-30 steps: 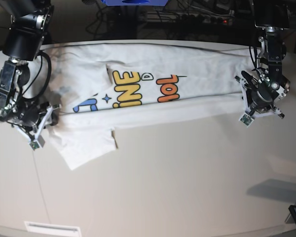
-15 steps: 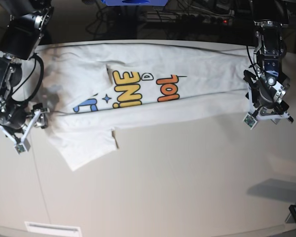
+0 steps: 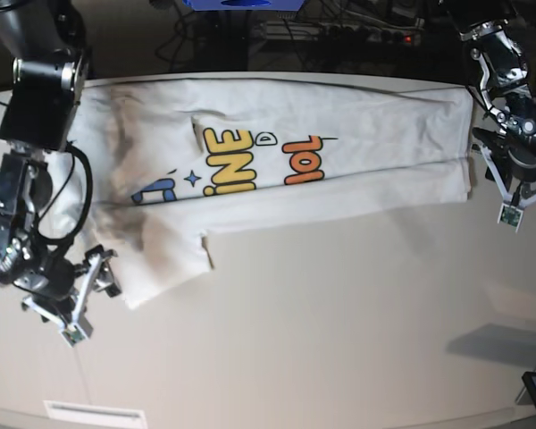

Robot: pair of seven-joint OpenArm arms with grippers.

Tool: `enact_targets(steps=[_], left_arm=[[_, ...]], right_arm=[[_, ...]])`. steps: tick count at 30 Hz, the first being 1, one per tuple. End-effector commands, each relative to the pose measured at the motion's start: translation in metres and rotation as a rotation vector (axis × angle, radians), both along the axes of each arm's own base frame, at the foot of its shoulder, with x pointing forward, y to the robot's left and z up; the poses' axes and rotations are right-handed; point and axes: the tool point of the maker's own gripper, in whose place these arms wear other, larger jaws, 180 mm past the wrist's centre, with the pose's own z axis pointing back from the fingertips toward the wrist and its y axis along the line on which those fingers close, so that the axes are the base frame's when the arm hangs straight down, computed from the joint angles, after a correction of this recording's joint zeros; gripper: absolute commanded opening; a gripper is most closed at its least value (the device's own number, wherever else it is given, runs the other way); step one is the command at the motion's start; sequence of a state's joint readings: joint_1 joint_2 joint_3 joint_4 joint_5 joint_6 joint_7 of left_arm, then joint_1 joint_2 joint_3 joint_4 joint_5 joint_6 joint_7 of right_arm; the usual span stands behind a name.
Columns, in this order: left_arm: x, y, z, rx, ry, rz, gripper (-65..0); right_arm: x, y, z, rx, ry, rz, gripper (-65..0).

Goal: Fold the T-shirt properly
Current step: 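Release the folded edge and open both grippers, then move the right gripper to the loose sleeve and pinch it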

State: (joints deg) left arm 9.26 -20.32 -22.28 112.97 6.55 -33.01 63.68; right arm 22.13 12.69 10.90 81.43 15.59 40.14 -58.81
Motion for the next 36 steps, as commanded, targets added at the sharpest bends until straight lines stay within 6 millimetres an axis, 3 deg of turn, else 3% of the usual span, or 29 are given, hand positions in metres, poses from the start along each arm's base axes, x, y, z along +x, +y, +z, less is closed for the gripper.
enact_targets(steps=[1, 6, 10, 15, 17, 21, 26, 33, 36], left_arm=[[0.006, 0.0, 0.01, 0.015, -0.04, -0.02, -34.6], [-0.004, 0.005, 0.006, 0.02, -0.023, -0.006, -34.6], [-0.008, 0.013, 0.01, 0.026, -0.033, 0.021, -34.6], [-0.008, 0.014, 0.01, 0.026, -0.033, 0.024, -34.6], [-0.008, 0.014, 0.009, 0.023, -0.031, 0.024, -34.6], [-0.007, 0.012, 0.008, 0.022, -0.03, 0.017, -34.6], [-0.006, 0.011, 0.009, 0.023, -0.033, 0.016, -34.6], [-0.008, 0.012, 0.007, 0.022, -0.025, 0.017, -34.6], [-0.008, 0.012, 0.007, 0.022, -0.025, 0.017, -34.6]], right_arm=[[0.015, 0.0, 0.008, 0.014, -0.022, 0.006, -22.9], [0.041, 0.019, -0.026, 0.134, 0.065, 0.024, -22.9], [0.054, 0.028, -0.039, 0.2, 0.09, 0.024, -22.2], [0.068, 0.026, -0.044, 0.23, 0.106, 0.012, -22.1], [0.07, 0.012, -0.045, 0.24, 0.11, -0.018, -22.1], [0.075, 0.005, -0.043, 0.262, 0.091, -0.04, -22.1], [0.074, -0.002, -0.044, 0.255, 0.093, -0.051, -14.8], [0.065, 0.011, -0.057, 0.27, 0.119, -0.039, -14.8], [0.055, 0.013, -0.072, 0.276, 0.156, -0.043, -14.8]])
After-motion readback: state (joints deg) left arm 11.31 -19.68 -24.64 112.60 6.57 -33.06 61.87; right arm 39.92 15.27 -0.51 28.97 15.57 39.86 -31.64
